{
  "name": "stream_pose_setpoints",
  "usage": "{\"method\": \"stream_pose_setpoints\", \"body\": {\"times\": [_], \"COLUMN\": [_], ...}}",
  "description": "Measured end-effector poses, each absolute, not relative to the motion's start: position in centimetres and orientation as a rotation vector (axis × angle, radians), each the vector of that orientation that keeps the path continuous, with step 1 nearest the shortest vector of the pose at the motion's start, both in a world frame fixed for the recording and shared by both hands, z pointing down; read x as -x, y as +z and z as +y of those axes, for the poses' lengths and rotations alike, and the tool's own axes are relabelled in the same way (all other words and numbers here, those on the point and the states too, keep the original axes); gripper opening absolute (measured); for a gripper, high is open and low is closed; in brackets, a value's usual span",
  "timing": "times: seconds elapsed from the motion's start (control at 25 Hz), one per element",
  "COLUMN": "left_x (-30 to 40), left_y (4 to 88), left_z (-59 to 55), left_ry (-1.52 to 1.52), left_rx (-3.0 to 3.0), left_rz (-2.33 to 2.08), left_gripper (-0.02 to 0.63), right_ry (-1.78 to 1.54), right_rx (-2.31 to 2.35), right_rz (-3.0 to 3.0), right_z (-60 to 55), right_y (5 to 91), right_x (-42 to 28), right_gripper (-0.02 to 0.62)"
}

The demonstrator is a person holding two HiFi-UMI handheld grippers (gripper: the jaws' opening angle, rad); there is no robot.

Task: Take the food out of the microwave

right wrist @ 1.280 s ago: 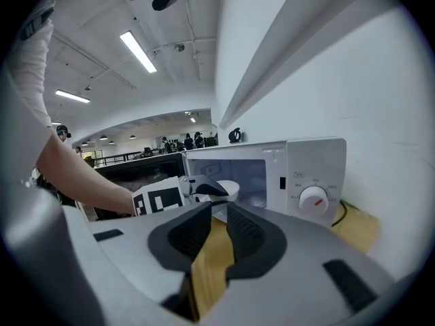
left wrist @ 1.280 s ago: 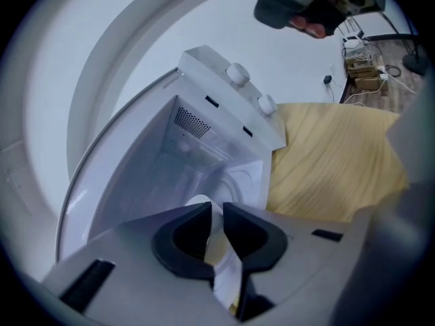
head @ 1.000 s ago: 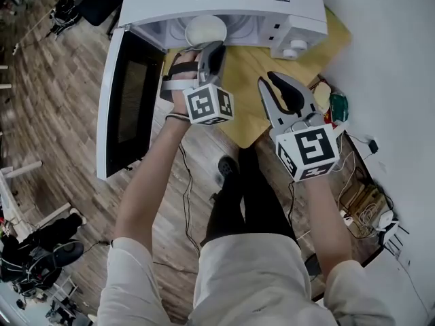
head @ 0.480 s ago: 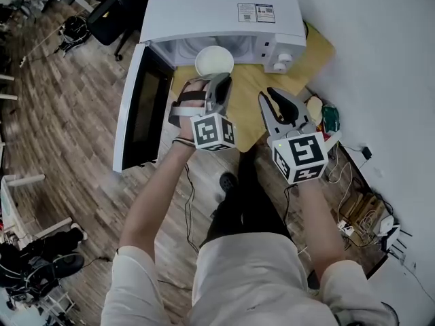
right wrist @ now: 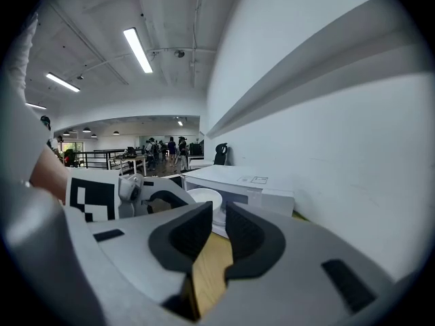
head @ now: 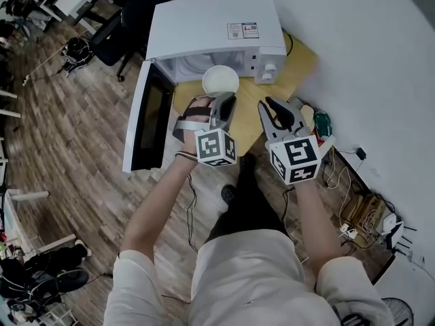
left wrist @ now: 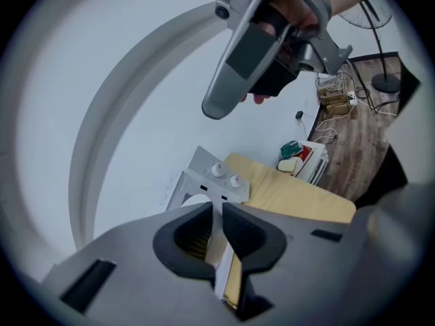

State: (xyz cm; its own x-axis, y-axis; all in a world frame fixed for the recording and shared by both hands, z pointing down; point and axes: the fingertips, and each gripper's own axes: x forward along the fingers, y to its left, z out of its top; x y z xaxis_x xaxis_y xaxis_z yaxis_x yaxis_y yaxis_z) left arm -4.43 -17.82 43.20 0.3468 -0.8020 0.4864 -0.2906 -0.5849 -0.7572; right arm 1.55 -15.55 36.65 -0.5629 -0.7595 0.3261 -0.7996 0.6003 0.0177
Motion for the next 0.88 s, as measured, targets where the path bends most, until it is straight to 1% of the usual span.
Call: {"method": "stream_pose_setpoints", "body": {"times": [0.36,0.6,0.88], "left_x": [3.6,4.2,5.3], "left_y": [40.1,37.8,35.1], "left_z": [-15.1,-13.8,-12.9], "left_ry": [-1.174,-1.160,-1.145], "left_rx": [2.078,2.111,2.106], "left_rz": [0.907,0.925,0.970], "left_gripper": [0.043,0.044,0.043], "right_ry": [0.169,0.147,0.102], "right_rx": [-1.316,-1.307,-1.281], "right_rz": [-2.502,-2.509,-2.526], "right_z": [-14.3,-13.7,-13.3], "right_y": [34.9,33.7,32.2], "right_x": [-2.4,-1.8,-1.1], "right_gripper": [0.054,0.052,0.035]}}
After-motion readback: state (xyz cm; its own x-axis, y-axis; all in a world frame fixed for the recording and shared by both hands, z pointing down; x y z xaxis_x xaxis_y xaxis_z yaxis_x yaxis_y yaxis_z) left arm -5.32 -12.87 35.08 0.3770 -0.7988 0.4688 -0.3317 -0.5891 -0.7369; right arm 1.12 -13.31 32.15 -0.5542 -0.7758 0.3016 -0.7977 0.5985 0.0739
